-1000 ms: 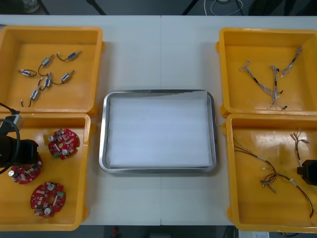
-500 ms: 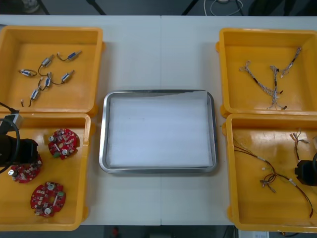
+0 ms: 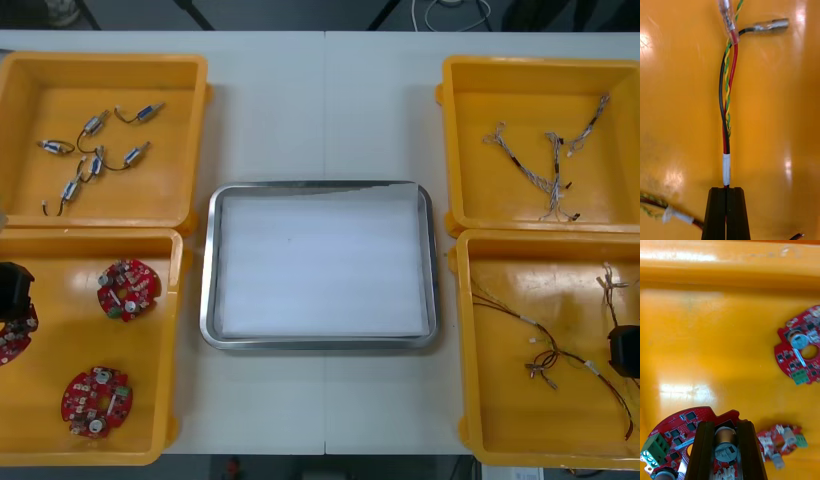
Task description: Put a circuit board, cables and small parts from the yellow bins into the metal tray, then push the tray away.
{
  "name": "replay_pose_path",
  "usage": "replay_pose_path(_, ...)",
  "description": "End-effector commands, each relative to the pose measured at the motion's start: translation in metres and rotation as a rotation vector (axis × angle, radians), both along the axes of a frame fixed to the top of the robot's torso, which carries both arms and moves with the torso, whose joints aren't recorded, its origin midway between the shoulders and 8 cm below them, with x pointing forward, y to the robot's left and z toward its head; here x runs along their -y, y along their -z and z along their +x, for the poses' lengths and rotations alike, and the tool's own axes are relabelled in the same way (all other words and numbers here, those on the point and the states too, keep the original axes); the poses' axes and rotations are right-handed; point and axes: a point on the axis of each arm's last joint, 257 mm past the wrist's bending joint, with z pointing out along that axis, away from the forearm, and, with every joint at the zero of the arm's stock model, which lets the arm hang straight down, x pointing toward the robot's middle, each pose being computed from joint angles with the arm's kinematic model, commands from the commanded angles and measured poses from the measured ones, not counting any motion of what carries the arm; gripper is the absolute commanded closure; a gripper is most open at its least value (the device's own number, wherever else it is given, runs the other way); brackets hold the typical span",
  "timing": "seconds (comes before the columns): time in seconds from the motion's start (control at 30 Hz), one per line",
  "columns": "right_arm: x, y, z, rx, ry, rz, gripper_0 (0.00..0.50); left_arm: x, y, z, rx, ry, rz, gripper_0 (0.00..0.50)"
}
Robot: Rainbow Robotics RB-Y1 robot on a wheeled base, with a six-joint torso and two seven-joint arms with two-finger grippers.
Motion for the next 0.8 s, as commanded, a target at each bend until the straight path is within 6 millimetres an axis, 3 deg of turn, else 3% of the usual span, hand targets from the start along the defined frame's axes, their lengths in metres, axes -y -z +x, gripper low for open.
replay_pose_path(0.03,0.006,-0.053,0.006,0.052,-0.026,-0.044,0.5,0.021,-0.047,0.01,0.048,0.007,0.021,0.5)
replay_pose_path(0.23,-0.001,-0.09,-0.007,0.044,-0.045,-0.08,0.5,0.047,-0.059,0.008,0.034,0.018,0.016,0.5)
replay_pose_path(0.33,-0.006,-0.099,-0.013,0.029,-0.058,-0.089,0.5,0.059,-0.063,0.01,0.034,0.021,0.01,0.5)
replay_pose_path(0.6,-0.028,-0.135,-0.031,0.012,-0.122,-0.148,0.5,0.117,-0.075,0.016,0.04,0.083,-0.001,0.5)
replay_pose_path(0.8,-0.051,-0.159,-0.023,0.077,-0.203,-0.166,0.5,0.16,-0.079,0.018,0.05,0.137,-0.02,0.5)
